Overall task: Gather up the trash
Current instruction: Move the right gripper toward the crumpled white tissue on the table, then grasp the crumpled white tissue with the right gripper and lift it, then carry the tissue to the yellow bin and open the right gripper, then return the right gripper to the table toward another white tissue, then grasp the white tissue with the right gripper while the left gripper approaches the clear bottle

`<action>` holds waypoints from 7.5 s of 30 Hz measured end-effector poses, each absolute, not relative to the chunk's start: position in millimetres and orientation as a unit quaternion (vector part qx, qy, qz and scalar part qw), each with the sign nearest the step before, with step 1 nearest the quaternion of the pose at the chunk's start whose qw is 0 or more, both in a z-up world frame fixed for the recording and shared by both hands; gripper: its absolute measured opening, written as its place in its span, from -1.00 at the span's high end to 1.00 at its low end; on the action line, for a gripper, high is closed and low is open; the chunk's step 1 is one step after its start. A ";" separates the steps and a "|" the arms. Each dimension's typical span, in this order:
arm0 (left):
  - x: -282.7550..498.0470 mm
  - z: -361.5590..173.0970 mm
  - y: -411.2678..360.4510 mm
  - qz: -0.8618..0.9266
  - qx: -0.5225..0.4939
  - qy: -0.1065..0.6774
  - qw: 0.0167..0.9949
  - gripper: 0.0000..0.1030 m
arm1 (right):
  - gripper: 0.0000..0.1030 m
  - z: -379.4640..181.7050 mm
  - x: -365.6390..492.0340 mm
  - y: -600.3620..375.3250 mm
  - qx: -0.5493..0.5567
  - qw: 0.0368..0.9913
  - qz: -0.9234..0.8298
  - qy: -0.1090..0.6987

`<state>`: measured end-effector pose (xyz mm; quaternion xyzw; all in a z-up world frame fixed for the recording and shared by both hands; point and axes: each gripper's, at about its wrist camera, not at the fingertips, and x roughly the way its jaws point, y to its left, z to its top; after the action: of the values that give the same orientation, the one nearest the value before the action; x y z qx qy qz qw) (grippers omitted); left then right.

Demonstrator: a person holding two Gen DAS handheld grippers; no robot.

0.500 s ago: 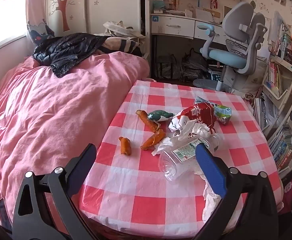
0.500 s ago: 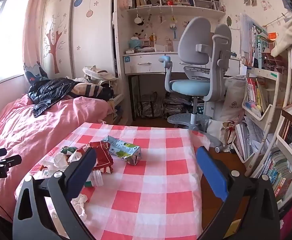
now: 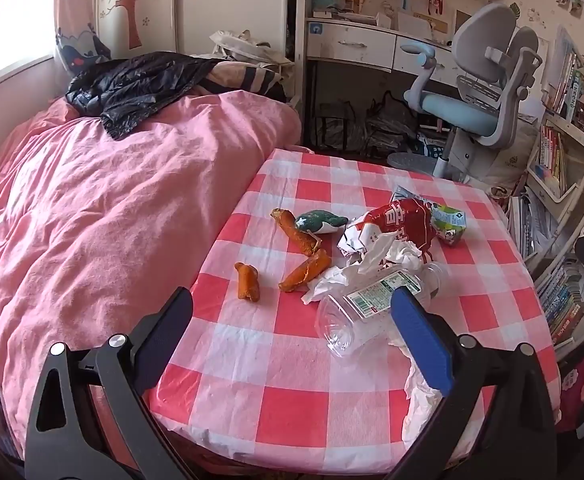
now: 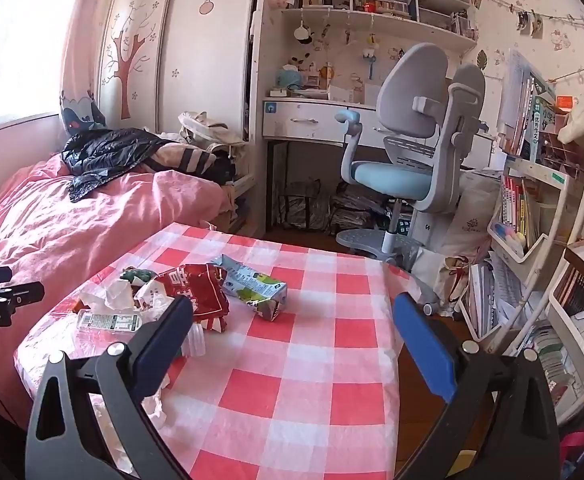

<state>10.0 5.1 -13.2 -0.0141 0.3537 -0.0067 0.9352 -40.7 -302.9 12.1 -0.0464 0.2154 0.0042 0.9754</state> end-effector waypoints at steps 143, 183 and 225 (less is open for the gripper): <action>-36.7 -58.1 -389.4 -0.478 -0.046 0.430 0.764 0.97 | 0.01 -125.1 -135.0 -576.2 0.129 0.897 -0.073 0.416; 23.2 16.9 -22.0 -0.049 -0.014 0.353 0.934 -0.85 | -0.82 -12.9 -37.6 -328.9 0.009 0.946 0.070 0.318; 61.9 -67.7 -90.3 -0.184 0.236 0.413 0.860 -0.84 | 0.57 -99.4 12.8 -241.4 -0.090 0.845 0.151 0.505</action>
<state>61.9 -90.3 -67.7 0.2358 0.4130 -0.1840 0.8602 12.8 -241.4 -99.4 -0.0898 0.5046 0.1511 0.8453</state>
